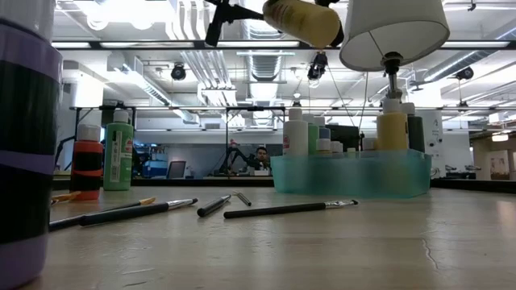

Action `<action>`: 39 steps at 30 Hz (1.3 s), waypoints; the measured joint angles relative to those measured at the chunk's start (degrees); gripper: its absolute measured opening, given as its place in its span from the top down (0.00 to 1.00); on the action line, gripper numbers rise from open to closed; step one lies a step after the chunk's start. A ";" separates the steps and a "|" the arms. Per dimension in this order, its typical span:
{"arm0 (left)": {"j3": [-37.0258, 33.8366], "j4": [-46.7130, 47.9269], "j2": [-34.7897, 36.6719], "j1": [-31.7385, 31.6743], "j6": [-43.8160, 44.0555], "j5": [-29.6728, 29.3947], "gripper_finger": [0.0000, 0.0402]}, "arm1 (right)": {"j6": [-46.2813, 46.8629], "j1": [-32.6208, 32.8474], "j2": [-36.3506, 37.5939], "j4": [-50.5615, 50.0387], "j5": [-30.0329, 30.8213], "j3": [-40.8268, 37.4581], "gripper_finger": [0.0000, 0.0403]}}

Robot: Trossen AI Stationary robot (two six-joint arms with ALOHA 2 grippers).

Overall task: Pick & Place Paint Supplies
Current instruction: Move the big yellow paint bottle to the bottom right of the table

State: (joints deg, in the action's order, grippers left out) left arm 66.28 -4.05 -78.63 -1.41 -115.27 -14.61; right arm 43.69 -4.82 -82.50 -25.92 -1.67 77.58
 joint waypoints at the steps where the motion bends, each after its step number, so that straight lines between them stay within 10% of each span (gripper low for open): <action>1: 0.00 -0.01 0.00 0.00 2.40 0.24 0.68 | 0.05 0.00 0.21 -0.06 -0.07 0.00 0.46; 14: 0.11 0.43 4.48 -0.72 35.58 3.21 0.58 | -1.57 0.82 4.16 -1.33 0.50 -0.04 0.47; 20: 0.11 4.88 9.44 -4.76 64.13 8.32 0.58 | -2.50 6.94 6.36 -1.17 3.96 -0.07 0.47; 28: 0.08 2.62 9.64 -14.83 99.56 37.96 0.58 | -2.37 26.68 6.17 0.66 39.32 -1.75 0.47; 35: 0.02 -6.55 8.25 -15.84 113.00 35.06 0.58 | 7.08 43.17 2.80 -0.77 81.00 -7.17 0.47; 39: 0.02 -10.70 6.75 -15.75 119.07 31.53 0.58 | 13.02 45.83 0.38 -0.42 86.55 -10.19 0.47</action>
State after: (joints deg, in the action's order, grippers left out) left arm 66.30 -14.75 -71.88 -17.16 3.80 16.92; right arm 56.72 41.01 -82.12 -26.34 84.88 67.39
